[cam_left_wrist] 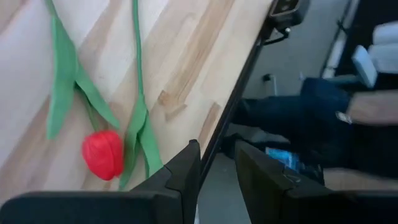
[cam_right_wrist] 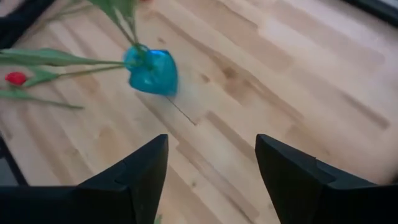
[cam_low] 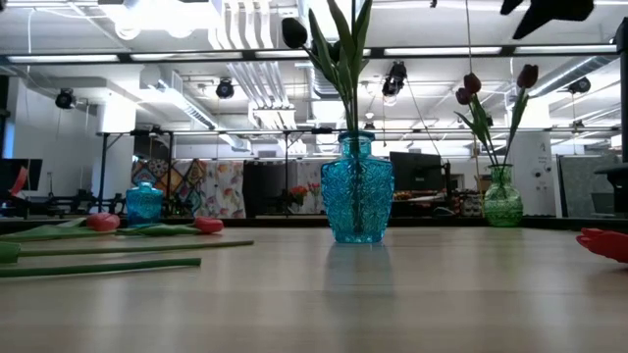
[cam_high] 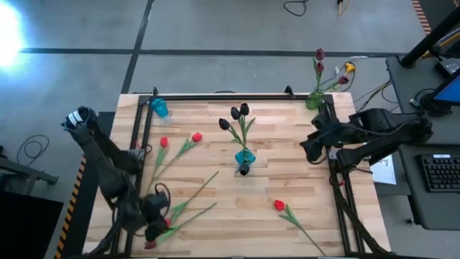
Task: Sort flowers into vase by color
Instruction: Put the dark red flower into the green vase
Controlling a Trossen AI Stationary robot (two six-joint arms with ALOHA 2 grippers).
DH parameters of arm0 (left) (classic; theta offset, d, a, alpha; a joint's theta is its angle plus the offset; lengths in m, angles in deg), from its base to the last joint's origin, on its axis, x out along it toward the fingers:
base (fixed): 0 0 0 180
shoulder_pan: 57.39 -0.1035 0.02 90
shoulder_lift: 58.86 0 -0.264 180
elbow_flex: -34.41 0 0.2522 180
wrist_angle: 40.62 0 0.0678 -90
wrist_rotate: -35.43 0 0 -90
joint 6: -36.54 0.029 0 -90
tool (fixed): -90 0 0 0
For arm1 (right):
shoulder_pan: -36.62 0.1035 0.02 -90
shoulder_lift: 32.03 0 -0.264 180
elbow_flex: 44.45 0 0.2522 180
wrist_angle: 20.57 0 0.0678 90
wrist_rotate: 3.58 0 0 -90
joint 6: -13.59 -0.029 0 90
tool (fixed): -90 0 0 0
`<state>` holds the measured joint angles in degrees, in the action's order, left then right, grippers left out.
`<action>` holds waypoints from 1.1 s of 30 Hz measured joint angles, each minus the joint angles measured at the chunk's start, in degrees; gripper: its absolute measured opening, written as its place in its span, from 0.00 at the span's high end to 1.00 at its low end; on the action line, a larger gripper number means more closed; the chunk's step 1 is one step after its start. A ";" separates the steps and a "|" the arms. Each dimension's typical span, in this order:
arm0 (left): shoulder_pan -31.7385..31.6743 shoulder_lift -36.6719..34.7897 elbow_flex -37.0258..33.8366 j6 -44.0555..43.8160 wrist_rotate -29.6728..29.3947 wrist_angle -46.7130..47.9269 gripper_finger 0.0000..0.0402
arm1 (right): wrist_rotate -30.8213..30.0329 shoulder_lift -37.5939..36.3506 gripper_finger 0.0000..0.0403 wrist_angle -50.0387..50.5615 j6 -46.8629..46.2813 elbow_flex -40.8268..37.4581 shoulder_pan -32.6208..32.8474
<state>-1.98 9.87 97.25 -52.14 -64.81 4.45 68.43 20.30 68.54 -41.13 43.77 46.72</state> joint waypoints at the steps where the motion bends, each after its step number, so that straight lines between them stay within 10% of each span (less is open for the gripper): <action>1: 0.88 1.55 0.68 -1.50 -0.96 -0.24 0.78 | 0.01 0.09 0.43 1.31 -1.98 0.00 0.05; 14: 2.30 26.26 13.60 -1.97 -2.27 6.00 0.66 | 3.24 2.75 0.43 8.34 -20.95 0.00 0.18; 21: -0.67 35.82 22.67 -1.23 -1.16 23.46 0.64 | 6.02 8.10 0.43 8.31 -18.08 0.00 0.18; 33: -4.91 38.86 20.50 4.26 6.77 17.04 0.73 | 7.51 12.45 0.43 8.40 -11.19 0.00 2.24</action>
<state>-6.89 48.73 117.75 -47.88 -58.04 21.49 75.93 32.76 76.94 -52.32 43.77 48.97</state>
